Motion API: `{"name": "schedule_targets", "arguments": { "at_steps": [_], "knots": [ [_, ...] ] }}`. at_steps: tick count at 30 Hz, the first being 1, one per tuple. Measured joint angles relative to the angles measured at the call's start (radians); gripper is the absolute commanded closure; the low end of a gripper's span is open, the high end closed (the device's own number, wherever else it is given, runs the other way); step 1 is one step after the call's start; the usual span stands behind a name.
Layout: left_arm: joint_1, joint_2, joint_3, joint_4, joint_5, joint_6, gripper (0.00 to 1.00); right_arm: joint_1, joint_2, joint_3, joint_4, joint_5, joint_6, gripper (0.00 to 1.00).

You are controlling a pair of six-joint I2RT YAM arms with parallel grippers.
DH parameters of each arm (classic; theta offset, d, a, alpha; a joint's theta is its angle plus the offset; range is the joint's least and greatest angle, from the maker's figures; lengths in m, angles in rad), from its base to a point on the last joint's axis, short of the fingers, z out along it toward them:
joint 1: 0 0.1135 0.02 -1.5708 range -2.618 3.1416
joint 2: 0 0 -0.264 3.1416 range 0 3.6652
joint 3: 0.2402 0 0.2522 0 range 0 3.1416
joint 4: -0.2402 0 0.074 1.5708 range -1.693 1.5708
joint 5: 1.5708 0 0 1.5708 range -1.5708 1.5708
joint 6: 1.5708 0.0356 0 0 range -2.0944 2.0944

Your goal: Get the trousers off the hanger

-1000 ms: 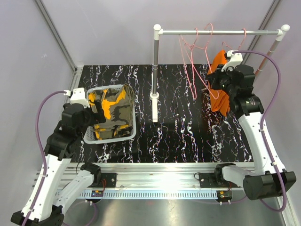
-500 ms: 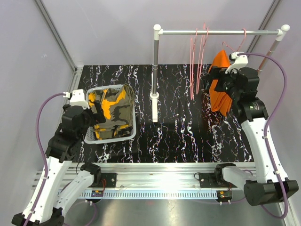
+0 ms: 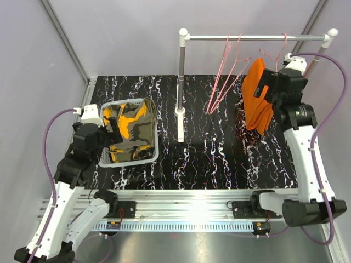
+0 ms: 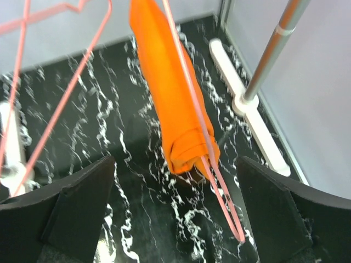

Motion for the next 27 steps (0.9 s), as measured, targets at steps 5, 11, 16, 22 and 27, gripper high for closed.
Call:
{"name": "schedule_targets", "arguments": {
  "at_steps": [5,11,16,22,27],
  "knots": [
    [0.000,0.011,0.000,0.000,0.002,0.000,0.01,-0.051,0.092,-0.003,-0.032,-0.052,0.000,0.01],
    [0.000,0.019,0.000,0.000,0.011,0.000,0.01,-0.073,0.127,-0.018,-0.034,-0.144,0.000,0.21],
    [0.000,0.019,0.000,0.000,0.019,0.000,0.01,-0.073,0.137,-0.021,-0.027,-0.170,-0.006,0.44],
    [0.000,0.019,0.000,0.000,0.029,0.000,0.01,-0.074,0.230,0.021,-0.029,-0.196,-0.016,0.76],
    [0.000,0.019,0.000,0.000,0.039,0.000,0.01,-0.074,0.281,0.068,-0.043,-0.204,-0.021,0.90]
  ]
}}
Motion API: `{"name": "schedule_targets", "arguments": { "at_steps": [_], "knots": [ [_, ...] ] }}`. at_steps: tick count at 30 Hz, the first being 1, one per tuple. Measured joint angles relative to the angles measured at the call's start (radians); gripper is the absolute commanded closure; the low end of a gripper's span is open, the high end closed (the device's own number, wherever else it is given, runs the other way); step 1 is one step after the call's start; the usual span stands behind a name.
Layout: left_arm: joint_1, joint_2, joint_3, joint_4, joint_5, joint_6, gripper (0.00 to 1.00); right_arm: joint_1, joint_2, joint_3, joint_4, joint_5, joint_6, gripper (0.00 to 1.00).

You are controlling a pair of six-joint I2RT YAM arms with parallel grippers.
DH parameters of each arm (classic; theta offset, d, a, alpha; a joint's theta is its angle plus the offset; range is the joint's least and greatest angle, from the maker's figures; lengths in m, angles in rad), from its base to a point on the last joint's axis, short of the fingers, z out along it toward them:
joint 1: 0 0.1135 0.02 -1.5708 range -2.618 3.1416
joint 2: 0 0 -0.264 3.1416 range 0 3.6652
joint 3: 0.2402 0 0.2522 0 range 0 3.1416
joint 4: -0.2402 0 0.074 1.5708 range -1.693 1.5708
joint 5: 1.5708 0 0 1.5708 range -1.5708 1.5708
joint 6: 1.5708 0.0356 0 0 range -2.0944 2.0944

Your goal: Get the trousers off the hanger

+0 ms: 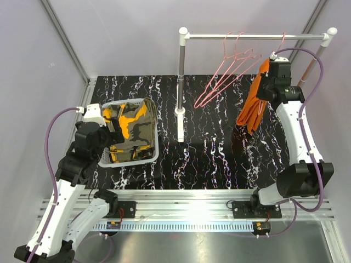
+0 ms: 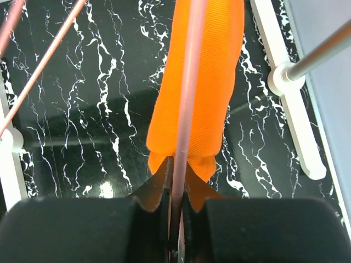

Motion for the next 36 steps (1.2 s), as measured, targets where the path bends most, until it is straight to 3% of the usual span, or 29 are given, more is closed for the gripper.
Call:
{"name": "schedule_targets", "arguments": {
  "at_steps": [5,17,36],
  "knots": [
    [0.000,0.000,0.000,0.000,0.006,0.000,0.01,-0.002,0.007,0.061,-0.055,0.000,-0.001,1.00],
    [0.000,0.000,0.000,0.000,0.015,0.000,0.01,-0.003,0.026,0.110,-0.109,-0.029,-0.005,1.00],
    [0.000,0.000,0.000,0.000,0.023,0.000,0.01,-0.003,-0.093,0.066,-0.015,-0.149,-0.065,1.00]
  ]
}}
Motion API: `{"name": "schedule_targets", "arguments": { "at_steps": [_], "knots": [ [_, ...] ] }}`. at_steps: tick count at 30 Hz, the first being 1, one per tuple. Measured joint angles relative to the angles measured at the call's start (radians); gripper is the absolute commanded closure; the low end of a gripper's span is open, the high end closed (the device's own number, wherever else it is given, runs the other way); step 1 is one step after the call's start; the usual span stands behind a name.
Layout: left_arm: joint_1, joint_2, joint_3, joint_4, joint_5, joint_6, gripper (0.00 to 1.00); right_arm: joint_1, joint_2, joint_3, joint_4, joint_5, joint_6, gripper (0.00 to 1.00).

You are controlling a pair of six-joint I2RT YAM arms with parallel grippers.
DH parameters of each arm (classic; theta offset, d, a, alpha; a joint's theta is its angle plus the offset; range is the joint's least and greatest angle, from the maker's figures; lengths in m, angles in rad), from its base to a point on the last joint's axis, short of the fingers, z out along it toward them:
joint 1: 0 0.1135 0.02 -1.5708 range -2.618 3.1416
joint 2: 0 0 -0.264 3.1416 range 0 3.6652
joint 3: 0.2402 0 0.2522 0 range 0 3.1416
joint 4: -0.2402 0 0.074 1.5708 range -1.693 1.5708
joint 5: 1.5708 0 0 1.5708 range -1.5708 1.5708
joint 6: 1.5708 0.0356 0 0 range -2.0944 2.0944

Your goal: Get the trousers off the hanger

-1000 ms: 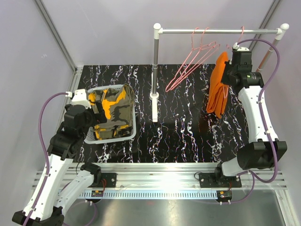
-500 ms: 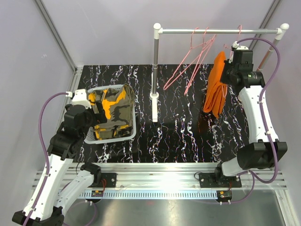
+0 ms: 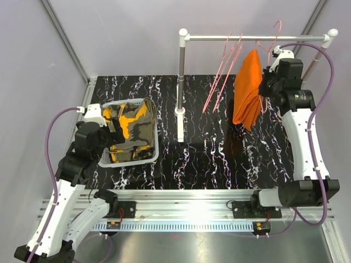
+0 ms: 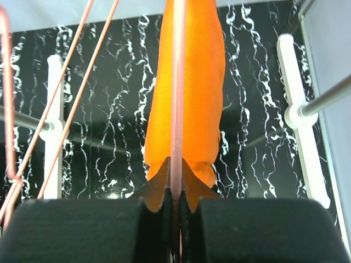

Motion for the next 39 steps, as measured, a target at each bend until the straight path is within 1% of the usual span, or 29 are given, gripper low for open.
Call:
{"name": "schedule_targets", "arguments": {
  "at_steps": [6,13,17,19,20,22,24,27,30,33,36,39],
  "knots": [
    [0.000,0.000,0.000,0.003,0.033,0.000,0.01,0.000,-0.034,0.000,0.008,-0.031,-0.007,1.00],
    [0.000,0.009,0.022,0.024,0.145,-0.011,0.01,0.000,-0.099,0.000,-0.031,-0.079,0.004,1.00],
    [-0.004,0.033,0.054,0.079,0.232,-0.055,0.01,0.000,-0.161,0.000,-0.077,-0.097,0.012,1.00],
    [-0.040,0.055,0.068,0.129,0.268,-0.084,0.01,0.000,-0.191,0.002,-0.102,-0.105,0.017,1.00],
    [-0.079,0.072,0.080,0.154,0.272,-0.095,0.01,0.000,-0.206,0.003,-0.117,-0.106,0.021,1.00],
    [-0.200,0.117,0.114,0.200,0.252,-0.095,0.01,0.000,-0.237,0.004,-0.151,-0.118,0.035,1.00],
    [-0.370,0.172,0.156,0.259,0.199,-0.076,0.01,0.000,-0.261,0.005,-0.185,-0.133,0.048,1.00],
    [-0.595,0.249,0.195,0.367,0.143,-0.008,0.01,0.000,-0.309,0.006,-0.256,-0.165,0.068,1.00],
    [-0.737,0.310,0.209,0.476,0.130,0.068,0.01,0.000,-0.367,0.007,-0.340,-0.200,0.084,1.00],
    [-0.846,0.384,0.231,0.575,0.142,0.157,0.01,0.000,-0.436,0.013,-0.425,-0.238,0.101,1.00],
    [-0.936,0.480,0.274,0.650,0.163,0.238,0.01,0.000,-0.494,0.036,-0.489,-0.272,0.120,1.00],
    [-1.007,0.587,0.338,0.695,0.189,0.308,0.01,0.000,-0.553,0.045,-0.518,-0.317,0.143,1.00]
  ]
}}
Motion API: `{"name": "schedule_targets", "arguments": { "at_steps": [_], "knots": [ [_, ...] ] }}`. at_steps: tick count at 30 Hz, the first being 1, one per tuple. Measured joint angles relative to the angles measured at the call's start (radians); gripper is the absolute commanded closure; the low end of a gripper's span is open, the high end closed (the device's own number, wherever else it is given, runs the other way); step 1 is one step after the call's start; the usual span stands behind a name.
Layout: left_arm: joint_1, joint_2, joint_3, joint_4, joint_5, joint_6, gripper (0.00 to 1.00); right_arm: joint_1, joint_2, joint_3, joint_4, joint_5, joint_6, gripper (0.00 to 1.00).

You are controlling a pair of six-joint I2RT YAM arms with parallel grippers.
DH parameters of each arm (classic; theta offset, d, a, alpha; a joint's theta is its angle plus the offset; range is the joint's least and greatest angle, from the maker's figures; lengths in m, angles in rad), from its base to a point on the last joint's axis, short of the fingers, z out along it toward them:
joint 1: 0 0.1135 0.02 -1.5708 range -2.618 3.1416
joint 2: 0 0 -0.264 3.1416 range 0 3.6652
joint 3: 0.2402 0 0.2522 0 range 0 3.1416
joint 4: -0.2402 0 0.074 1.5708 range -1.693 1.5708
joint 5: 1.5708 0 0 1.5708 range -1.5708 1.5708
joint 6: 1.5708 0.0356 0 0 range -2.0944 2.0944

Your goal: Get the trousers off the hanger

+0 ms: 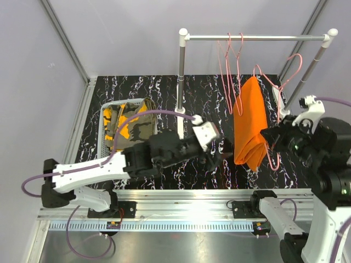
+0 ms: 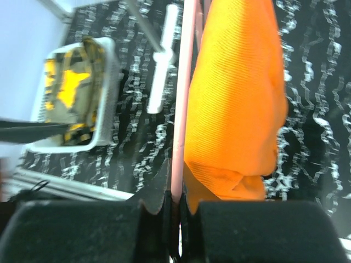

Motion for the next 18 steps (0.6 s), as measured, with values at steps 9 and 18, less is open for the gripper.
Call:
{"name": "schedule_targets", "arguments": {
  "at_steps": [9,18],
  "knots": [
    [-0.116,0.204,0.101,0.070,0.005,0.103,0.01,0.000,-0.127,0.014,-0.017,-0.129,0.047,1.00],
    [-0.128,0.271,0.170,0.088,-0.029,0.131,0.19,0.000,-0.146,0.015,-0.022,-0.213,0.075,1.00]
  ]
}}
